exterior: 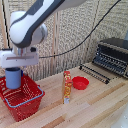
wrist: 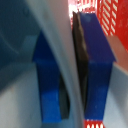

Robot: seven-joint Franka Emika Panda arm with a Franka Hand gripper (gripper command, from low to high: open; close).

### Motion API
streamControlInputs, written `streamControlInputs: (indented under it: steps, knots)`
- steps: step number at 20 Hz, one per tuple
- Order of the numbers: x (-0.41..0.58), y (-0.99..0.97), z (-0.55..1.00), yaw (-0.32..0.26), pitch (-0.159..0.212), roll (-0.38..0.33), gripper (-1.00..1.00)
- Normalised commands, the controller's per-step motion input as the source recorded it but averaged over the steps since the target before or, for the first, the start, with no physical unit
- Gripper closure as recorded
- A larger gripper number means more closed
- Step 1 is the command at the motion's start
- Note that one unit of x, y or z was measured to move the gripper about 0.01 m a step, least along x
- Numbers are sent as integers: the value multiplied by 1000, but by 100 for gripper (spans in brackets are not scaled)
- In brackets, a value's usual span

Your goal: Observe the blue drinking vessel close to you. Point your gripping mechanism towards the blue drinking vessel. Softly grip the blue drinking vessel using your gripping mechanism. Move your gripping mechanism and the blue drinking vessel above the receptacle. Let go of the blue drinking vessel into the receptacle.

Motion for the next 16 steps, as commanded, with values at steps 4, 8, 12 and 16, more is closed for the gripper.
streamControlInputs:
  steps: [4, 8, 12, 16]
  knots:
    - [98, 214, -234, 32, 0, -346, -100]
    - [6, 173, 153, -23, 4, -129, -100]
    - [38, 7, 491, -142, 13, -94, -100]
    - [21, -5, 775, -157, 57, -37, -100]
